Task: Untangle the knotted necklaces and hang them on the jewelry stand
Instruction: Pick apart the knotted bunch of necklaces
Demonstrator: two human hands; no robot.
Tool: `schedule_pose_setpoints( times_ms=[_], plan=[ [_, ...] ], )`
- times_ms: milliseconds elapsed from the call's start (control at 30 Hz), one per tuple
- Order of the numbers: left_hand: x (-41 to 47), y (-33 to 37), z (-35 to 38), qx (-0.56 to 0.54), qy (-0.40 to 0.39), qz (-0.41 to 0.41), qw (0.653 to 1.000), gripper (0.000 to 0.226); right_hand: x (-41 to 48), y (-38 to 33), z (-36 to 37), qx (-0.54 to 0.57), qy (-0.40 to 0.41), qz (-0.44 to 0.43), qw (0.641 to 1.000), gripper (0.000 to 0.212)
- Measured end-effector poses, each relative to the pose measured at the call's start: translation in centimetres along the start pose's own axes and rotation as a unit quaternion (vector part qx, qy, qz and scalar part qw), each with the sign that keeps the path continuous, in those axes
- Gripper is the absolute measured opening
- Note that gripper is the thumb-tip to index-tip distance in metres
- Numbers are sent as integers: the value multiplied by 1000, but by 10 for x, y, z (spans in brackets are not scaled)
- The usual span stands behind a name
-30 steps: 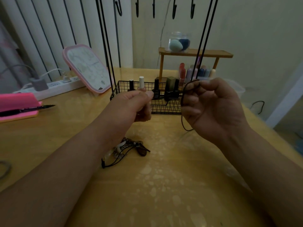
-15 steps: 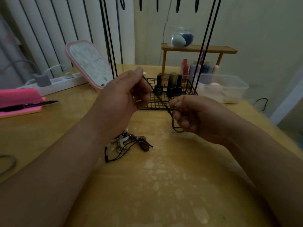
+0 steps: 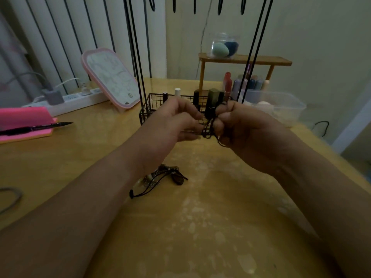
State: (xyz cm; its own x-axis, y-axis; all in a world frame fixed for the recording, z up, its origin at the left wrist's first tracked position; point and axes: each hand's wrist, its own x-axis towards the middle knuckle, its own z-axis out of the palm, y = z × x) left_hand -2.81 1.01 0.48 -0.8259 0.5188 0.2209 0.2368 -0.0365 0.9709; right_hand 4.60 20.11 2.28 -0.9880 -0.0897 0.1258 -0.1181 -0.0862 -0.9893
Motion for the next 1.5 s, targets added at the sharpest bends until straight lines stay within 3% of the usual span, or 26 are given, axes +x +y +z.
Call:
schedule_pose_setpoints(
  times_ms=[167,400,667,967,1100,1233,1500],
  plan=[
    [-9,-2,11,12,-102,-46,994,46,1,-5,-2,58,0,-47,997,13],
    [-16,4,18,104,-57,5,993,6,0,-6,-3,69,12,-60,996,39],
    [-14,1,20,-6,-76,-20,997,17,1,-9,-8,108,-10,-56,993,29],
    [-14,3,13,52,-83,-16,995,19,2,-16,-14,168,0,-51,984,34],
    [-13,6,12,60,-87,-18,994,21,0,-19,-13,121,15,-37,992,47],
    [-14,7,12,70,-108,-21,992,19,-2,-19,-10,72,15,-29,997,45],
    [-16,8,13,55,-91,-1,994,14,-6,-20,-6,7,-45,-12,999,53]
  ],
)
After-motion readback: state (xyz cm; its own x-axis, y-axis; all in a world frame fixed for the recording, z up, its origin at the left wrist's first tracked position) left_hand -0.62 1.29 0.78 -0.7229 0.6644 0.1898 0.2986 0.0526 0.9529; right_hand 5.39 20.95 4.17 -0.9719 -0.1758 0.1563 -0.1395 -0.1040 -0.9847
